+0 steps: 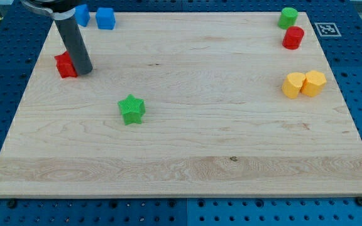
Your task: Place the arm parallel to the left of the red circle
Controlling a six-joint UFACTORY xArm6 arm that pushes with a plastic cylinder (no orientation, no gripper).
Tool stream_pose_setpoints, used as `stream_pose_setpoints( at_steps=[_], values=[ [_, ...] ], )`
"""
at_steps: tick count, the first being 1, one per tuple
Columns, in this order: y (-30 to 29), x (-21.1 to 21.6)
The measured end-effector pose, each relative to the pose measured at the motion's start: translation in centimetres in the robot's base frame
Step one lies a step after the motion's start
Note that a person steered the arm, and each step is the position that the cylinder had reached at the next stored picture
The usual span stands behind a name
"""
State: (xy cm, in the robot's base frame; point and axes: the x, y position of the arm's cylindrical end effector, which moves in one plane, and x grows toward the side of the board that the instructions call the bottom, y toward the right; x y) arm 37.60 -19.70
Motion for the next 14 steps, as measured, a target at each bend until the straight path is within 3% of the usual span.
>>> stream_pose_setpoints(
  at_steps=[6,14],
  values=[
    [3.1,-6.8],
    [18.3,-5.5]
  ],
)
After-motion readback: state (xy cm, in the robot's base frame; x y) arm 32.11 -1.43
